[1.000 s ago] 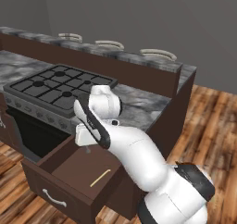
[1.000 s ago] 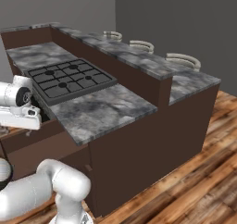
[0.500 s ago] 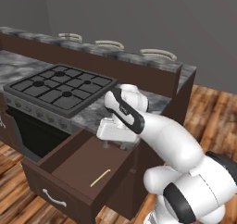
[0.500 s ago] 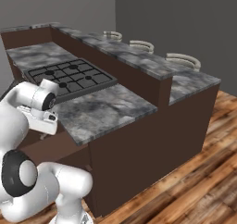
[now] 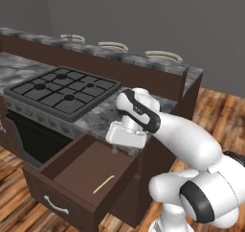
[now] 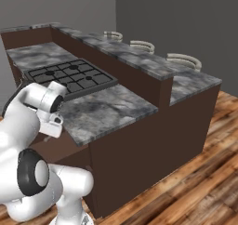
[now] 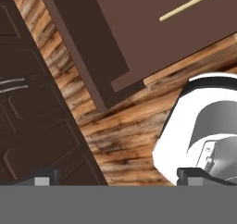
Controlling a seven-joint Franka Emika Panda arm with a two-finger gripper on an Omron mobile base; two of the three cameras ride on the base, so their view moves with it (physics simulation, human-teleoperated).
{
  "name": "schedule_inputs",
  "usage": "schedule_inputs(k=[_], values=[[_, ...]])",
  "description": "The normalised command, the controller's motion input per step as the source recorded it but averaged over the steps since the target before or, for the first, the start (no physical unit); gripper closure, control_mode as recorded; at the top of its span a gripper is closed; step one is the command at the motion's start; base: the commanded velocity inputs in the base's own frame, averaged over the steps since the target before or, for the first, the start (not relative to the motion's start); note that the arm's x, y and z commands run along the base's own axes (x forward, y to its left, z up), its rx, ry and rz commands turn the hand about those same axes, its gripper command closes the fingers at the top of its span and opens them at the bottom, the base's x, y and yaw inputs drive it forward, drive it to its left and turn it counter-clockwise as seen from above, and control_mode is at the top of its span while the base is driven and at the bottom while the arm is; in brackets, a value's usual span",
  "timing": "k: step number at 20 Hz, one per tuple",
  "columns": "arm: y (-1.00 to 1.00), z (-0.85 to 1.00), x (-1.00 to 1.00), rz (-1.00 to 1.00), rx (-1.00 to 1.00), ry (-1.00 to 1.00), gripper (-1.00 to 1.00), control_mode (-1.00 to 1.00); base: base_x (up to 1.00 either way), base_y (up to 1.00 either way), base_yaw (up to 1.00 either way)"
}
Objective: Take a straw from the drawer in front and place it inside the glass cup on the dining counter.
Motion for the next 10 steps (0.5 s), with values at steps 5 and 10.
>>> schedule_inputs(k=[5,10], values=[[-0.02,0.00,0.12,0.00,0.00,0.01,-1.00,-1.00,0.00,0.00,0.00],[0.41,-0.08,0.26,-0.02,0.00,0.01,-1.00,-1.00,0.00,0.00,0.00]])
